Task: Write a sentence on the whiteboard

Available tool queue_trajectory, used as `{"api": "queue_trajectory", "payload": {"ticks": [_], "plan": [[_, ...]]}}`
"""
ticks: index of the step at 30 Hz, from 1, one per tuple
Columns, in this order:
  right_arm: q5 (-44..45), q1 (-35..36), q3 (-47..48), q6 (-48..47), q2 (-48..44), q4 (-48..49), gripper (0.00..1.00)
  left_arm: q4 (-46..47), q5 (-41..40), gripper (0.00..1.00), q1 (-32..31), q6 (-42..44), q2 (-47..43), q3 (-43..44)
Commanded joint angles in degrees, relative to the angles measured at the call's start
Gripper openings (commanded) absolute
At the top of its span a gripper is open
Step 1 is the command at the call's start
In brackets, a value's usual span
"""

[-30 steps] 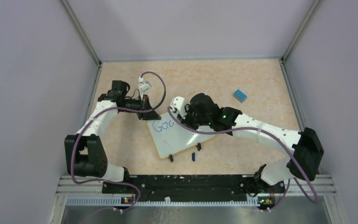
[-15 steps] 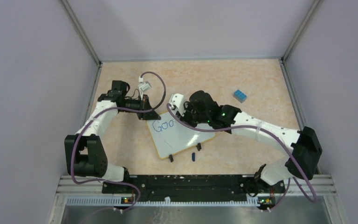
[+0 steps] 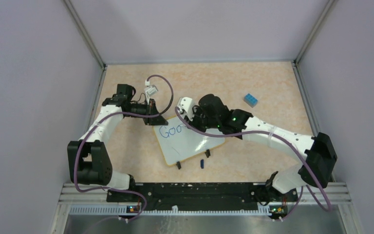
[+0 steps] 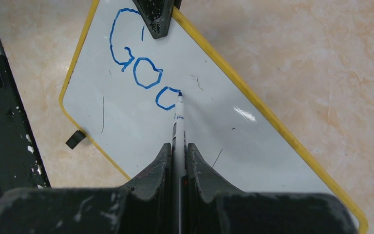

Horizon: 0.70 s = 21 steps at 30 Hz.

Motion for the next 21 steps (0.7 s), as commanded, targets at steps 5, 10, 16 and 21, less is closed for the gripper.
{"api": "queue_trajectory", "payload": {"ticks": [5, 10, 16, 21], "plan": [[-1.64, -1.19, -2.61, 1.09, -6.15, 1.45, 0.0, 0.57, -2.49, 0.0, 0.19, 0.51, -0.63, 0.51], [0.21, -1.24, -3.53, 0.75, -5.5, 1.5, 0.0, 0.59, -2.5, 0.0, 0.15, 0.34, -0.61, 0.51], [2.72, -1.33, -3.31, 0.61, -3.86, 1.65, 0.0, 0.55, -2.72, 0.0, 0.17, 0.36, -0.78, 0.51], [3.87, -1.49, -3.11, 0.66, -3.42, 2.1, 0.0, 0.66, -2.71, 0.0, 0.11, 0.42, -0.72, 0.43]]}}
